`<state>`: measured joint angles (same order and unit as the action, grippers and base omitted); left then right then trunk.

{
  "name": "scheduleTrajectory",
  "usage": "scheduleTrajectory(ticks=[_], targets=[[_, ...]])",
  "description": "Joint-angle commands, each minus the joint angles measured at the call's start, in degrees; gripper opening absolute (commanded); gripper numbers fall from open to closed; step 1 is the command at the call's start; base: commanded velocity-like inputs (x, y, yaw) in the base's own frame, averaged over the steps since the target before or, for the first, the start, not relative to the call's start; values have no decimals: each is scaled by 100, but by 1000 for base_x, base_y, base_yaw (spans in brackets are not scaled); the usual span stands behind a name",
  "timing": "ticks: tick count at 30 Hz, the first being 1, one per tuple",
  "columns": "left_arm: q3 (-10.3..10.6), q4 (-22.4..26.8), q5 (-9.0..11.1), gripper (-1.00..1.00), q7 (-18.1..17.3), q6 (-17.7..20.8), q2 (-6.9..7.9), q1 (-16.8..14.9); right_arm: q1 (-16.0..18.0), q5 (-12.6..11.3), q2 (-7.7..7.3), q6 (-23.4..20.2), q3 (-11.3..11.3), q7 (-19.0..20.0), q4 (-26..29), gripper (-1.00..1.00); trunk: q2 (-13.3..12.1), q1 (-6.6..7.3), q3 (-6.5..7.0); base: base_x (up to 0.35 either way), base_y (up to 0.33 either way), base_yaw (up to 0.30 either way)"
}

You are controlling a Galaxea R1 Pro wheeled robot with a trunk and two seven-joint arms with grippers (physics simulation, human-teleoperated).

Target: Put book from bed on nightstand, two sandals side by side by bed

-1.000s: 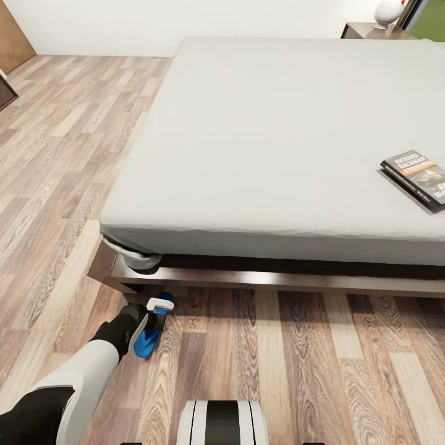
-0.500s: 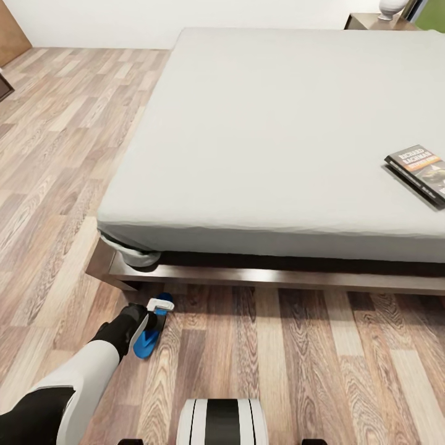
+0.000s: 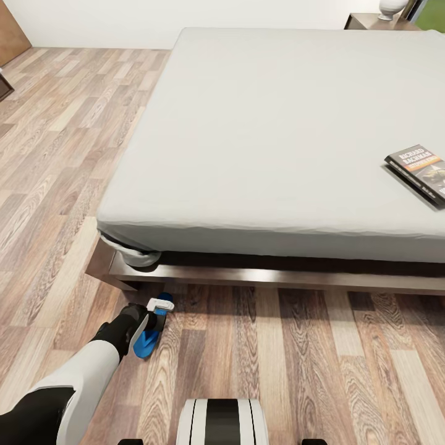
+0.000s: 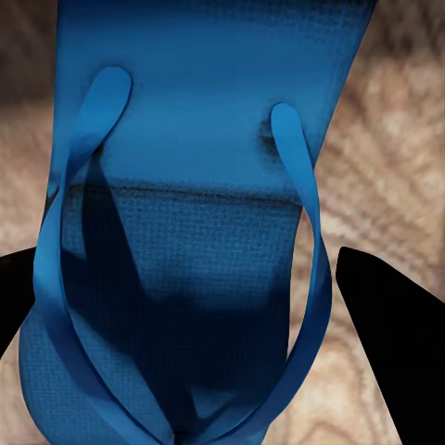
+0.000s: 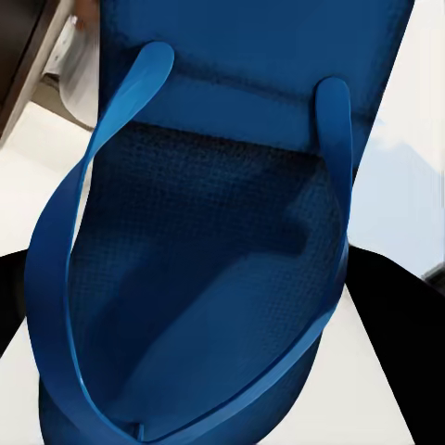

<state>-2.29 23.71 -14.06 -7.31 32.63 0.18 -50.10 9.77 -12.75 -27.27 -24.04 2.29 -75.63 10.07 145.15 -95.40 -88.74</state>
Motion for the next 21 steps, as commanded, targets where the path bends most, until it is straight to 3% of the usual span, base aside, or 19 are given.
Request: scheduleTrajectory(ticks=[1,10,14,21], targets=[[-26,11,-64,-100,-50,24,-4,0,-1,4,-13,-59,24,-18,7,-100,1,1,-3,0,0,0],[-23,11,-62,-100,-51,16,-1,0,-6,-13,-240,-59,28,-39,-21,-100,1,1,-3,0,0,0],[-19,11,-62,-100,-51,10,-1,0,-14,-17,-251,-61,28,-39,-22,-100,1,1,-3,0,0,0],[-17,11,-62,-100,-52,2,-1,0,-18,-17,-255,-65,26,-38,-28,-100,9,-15,-136,0,0,0]])
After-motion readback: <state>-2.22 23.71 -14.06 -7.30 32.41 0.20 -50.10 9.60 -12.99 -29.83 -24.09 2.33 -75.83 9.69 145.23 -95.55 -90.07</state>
